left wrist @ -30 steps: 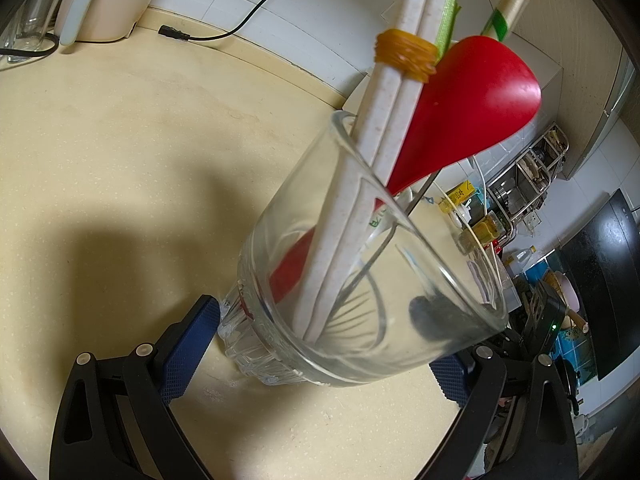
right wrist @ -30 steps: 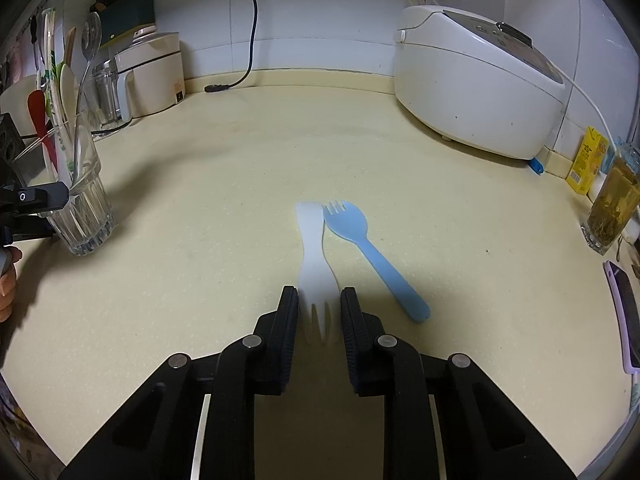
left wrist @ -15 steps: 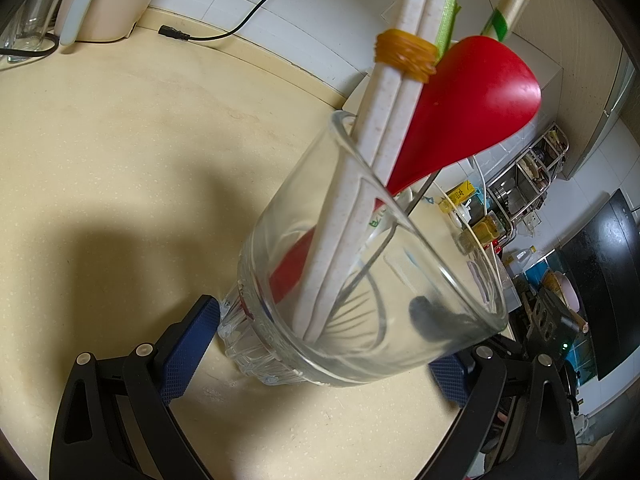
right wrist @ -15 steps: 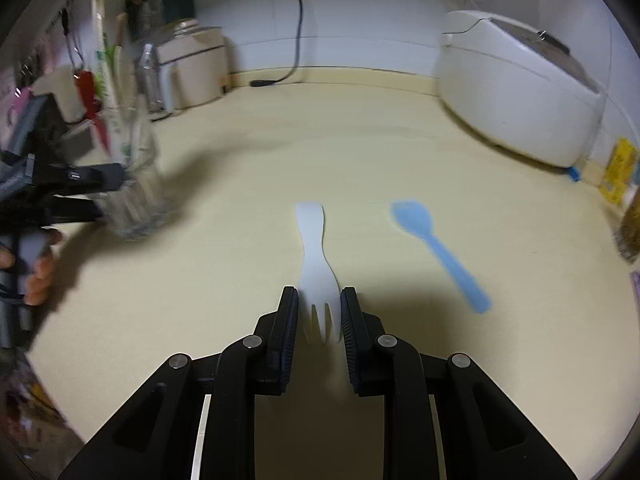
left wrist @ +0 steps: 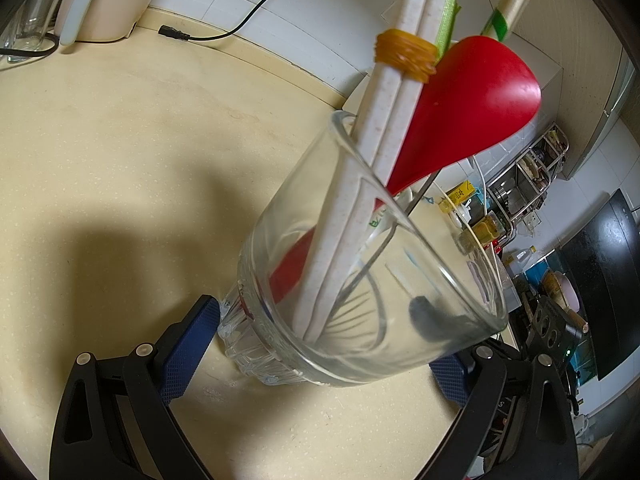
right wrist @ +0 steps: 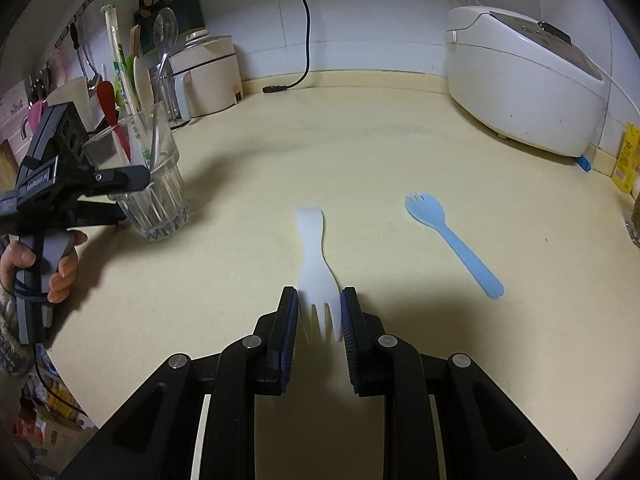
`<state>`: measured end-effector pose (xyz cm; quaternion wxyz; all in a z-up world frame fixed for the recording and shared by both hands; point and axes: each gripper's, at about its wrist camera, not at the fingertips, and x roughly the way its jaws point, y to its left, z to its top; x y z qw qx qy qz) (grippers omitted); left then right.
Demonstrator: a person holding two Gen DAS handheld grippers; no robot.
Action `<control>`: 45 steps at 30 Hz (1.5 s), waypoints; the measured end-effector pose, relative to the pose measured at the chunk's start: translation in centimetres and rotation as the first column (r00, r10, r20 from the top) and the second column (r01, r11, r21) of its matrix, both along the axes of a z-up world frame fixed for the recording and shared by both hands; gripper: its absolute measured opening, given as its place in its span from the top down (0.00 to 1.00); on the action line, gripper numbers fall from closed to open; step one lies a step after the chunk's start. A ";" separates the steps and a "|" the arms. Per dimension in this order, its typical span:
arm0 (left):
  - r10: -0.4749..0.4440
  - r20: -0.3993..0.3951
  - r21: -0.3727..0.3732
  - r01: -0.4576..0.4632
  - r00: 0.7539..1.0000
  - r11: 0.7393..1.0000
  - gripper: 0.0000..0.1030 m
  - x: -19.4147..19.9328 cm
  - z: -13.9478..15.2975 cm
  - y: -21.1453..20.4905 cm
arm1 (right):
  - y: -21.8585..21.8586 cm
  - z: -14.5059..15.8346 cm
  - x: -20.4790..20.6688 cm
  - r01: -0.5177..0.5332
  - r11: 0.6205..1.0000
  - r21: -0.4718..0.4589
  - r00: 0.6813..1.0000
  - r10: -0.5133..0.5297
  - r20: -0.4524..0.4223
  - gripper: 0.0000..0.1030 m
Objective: Organize utensils
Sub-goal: 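Position the right tool fingers around the white plastic fork, then close the right tool on the white fork and lift it toward the glass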
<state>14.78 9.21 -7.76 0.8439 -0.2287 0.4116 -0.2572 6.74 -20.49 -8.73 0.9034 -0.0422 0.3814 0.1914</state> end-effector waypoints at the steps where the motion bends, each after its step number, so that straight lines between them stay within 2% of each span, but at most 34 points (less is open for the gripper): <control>1: 0.000 0.000 0.000 0.000 1.000 1.000 0.05 0.0 0.0 0.0 | 0.0 0.0 -0.2 -0.002 1.000 -0.011 1.000 0.002 0.007 0.79; 10: 0.000 0.000 0.000 0.000 1.000 1.000 0.05 0.0 0.0 0.0 | 0.0 -0.3 -1.5 0.016 0.996 -0.092 0.997 -0.009 0.077 0.77; 17: 0.000 0.000 0.000 0.000 1.000 1.000 0.05 0.0 0.0 0.0 | -0.3 -0.5 -1.4 0.014 0.997 -0.077 0.996 -0.007 0.094 0.76; 23: 0.000 0.000 0.000 0.000 1.000 1.000 0.05 0.0 0.0 0.0 | -1.0 -0.1 -1.4 0.019 0.999 -0.037 0.997 -0.016 0.076 0.80; 34: 0.000 0.000 0.000 0.000 1.000 1.000 0.05 0.0 0.0 0.0 | -0.7 5.2 -3.3 0.002 1.000 0.010 0.979 -0.004 0.205 0.80; 38: 0.000 0.000 0.000 0.000 1.000 1.000 0.05 0.0 0.0 0.0 | -0.1 8.1 -4.5 -0.052 0.996 0.068 0.967 0.033 0.253 0.80; 45: 0.000 0.000 0.000 0.000 1.000 1.000 0.05 0.0 0.0 0.0 | 2.6 12.0 -5.2 -0.177 0.979 0.103 0.938 0.136 0.318 0.80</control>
